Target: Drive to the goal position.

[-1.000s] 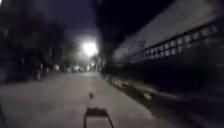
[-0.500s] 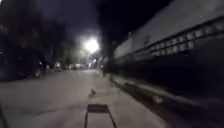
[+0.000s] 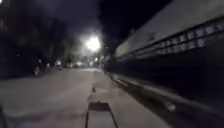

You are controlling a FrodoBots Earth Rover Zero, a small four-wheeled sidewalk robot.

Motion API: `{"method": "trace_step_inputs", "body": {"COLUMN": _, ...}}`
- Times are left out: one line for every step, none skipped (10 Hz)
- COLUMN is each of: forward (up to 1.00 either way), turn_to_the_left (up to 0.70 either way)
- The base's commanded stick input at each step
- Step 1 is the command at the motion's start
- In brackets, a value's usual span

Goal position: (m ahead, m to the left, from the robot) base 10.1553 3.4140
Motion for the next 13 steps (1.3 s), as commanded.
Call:
{"method": "trace_step_inputs", "body": {"forward": 0.70, "turn_to_the_left": 0.00}}
{"method": "trace_step_inputs", "body": {"forward": 0.70, "turn_to_the_left": 0.00}}
{"method": "trace_step_inputs", "body": {"forward": 0.70, "turn_to_the_left": 0.00}}
{"method": "trace_step_inputs", "body": {"forward": 0.70, "turn_to_the_left": 0.00}}
{"method": "trace_step_inputs", "body": {"forward": 0.70, "turn_to_the_left": 0.00}}
{"method": "trace_step_inputs", "body": {"forward": 0.70, "turn_to_the_left": 0.00}}
{"method": "trace_step_inputs", "body": {"forward": 0.70, "turn_to_the_left": 0.00}}
{"method": "trace_step_inputs", "body": {"forward": 0.70, "turn_to_the_left": 0.00}}
{"method": "trace_step_inputs", "body": {"forward": 0.70, "turn_to_the_left": 0.00}}
{"method": "trace_step_inputs", "body": {"forward": 0.70, "turn_to_the_left": 0.03}}
{"method": "trace_step_inputs", "body": {"forward": 0.70, "turn_to_the_left": 0.19}}
{"method": "trace_step_inputs", "body": {"forward": 0.70, "turn_to_the_left": 0.34}}
{"method": "trace_step_inputs", "body": {"forward": 0.70, "turn_to_the_left": 0.35}}
